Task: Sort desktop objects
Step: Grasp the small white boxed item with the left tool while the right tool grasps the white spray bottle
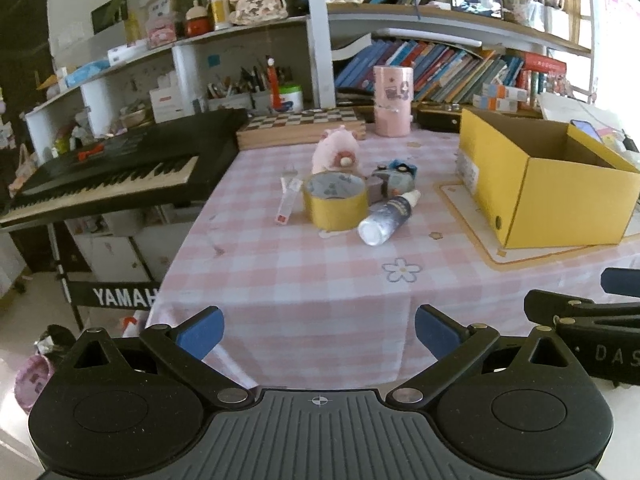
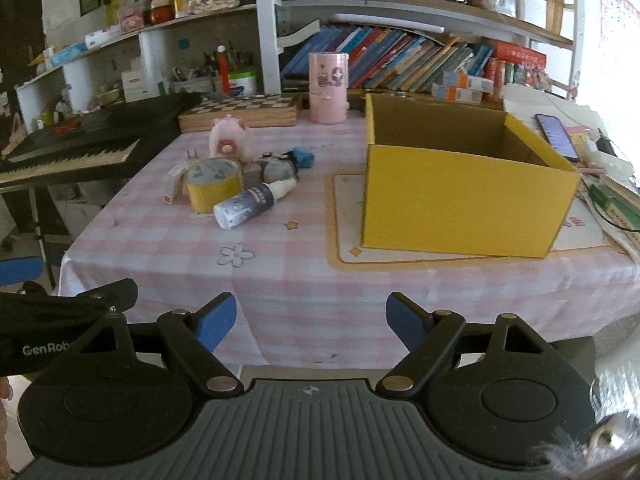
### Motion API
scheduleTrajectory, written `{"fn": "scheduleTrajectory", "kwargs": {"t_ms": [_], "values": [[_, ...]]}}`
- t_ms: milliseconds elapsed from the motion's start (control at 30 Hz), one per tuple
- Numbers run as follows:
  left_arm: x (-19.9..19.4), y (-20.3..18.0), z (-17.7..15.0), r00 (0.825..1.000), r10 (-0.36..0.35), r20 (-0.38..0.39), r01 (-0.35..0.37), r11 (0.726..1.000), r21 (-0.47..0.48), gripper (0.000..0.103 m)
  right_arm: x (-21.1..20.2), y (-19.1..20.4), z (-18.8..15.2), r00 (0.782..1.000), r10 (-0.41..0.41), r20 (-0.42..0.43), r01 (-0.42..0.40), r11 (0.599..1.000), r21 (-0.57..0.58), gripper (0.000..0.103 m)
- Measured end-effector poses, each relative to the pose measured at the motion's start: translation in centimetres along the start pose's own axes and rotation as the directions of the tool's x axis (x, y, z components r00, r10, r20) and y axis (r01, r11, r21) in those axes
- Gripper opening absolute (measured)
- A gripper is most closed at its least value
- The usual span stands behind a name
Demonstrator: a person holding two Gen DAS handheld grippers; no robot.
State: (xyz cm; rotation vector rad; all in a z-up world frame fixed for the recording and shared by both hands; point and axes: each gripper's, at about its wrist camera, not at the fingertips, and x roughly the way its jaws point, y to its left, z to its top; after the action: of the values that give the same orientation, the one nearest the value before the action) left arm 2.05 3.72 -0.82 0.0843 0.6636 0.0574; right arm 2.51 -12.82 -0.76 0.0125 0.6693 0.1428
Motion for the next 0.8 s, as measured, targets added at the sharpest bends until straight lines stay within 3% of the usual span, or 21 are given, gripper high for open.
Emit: {"fn": "scheduleTrajectory", "kwargs": {"t_ms": [500,800], "values": [[0.8,2.9,0.9,0.993,0.102,0.062,-0.102,0.995,-0.011,0.102,4.3,3.0,1.9,0.994,0.105,-0.03,-0.107,0.993,-0.044,0.076],[4.3,3.6,3.2,0.996,0.079,0.031,-0.08,0.996,0.028,0.102,8.0,3.6,3.8,0.993,0.11,-0.052,-0.111,0.994,-0.02,0.071]]}}
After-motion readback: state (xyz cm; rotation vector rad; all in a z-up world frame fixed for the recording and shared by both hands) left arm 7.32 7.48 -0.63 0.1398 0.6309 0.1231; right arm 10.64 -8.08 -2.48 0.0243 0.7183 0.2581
